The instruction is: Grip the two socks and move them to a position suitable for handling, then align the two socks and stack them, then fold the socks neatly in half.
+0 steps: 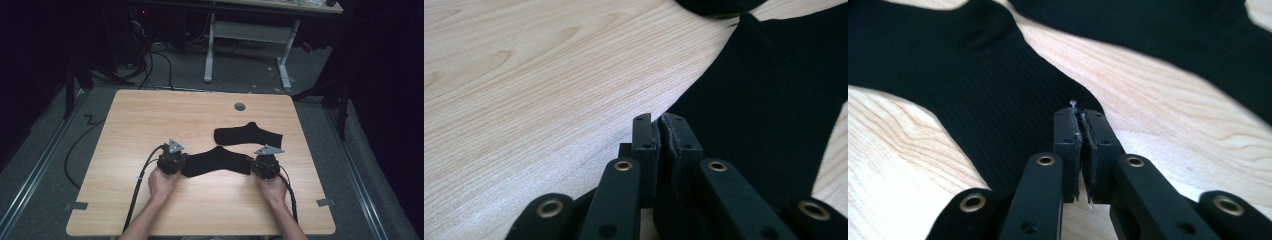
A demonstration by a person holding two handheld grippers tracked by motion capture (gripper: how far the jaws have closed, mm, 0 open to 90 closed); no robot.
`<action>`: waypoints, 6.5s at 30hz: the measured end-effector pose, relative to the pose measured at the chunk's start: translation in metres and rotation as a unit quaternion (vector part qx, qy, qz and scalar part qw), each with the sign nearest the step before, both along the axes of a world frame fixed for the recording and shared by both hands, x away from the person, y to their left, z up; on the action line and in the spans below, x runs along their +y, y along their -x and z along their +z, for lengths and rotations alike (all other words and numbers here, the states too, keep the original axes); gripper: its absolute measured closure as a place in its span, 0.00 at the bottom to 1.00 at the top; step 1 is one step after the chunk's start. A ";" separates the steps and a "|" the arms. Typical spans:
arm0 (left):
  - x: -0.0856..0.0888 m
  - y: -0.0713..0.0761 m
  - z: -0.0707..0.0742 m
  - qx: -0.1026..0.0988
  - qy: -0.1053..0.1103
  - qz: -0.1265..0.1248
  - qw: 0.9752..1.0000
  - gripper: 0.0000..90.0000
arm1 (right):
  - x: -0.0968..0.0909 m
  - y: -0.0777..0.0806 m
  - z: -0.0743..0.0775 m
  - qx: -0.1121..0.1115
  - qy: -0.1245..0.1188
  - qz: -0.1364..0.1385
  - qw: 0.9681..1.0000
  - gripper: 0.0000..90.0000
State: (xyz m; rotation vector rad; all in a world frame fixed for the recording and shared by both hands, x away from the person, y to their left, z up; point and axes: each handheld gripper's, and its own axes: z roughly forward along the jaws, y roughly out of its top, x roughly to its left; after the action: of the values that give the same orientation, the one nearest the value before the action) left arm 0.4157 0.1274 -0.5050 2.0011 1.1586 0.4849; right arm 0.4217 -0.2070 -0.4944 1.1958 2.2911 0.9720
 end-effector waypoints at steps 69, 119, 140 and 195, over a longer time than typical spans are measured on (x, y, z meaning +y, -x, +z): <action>0.080 0.036 0.008 -0.013 0.039 0.111 0.993 0.44 | -0.030 -0.007 0.020 -0.029 -0.032 -0.059 0.997 0.64; 0.092 0.034 -0.004 -0.003 -0.025 0.146 0.989 0.39 | -0.016 -0.093 0.020 -0.008 -0.016 -0.092 0.996 0.66; 0.091 0.035 -0.004 -0.003 -0.025 0.145 0.989 0.38 | -0.007 -0.102 -0.001 0.013 0.021 -0.082 0.996 0.77; 0.087 0.034 -0.003 -0.004 -0.021 0.138 0.990 0.39 | 0.012 -0.042 0.098 -0.096 0.013 0.018 0.995 0.98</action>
State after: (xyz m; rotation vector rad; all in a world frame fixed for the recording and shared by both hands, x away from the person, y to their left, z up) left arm 0.3814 0.2148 -0.5085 1.8794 1.4401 0.6593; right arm 0.4635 -0.1955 -0.3965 1.0061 2.1734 1.0192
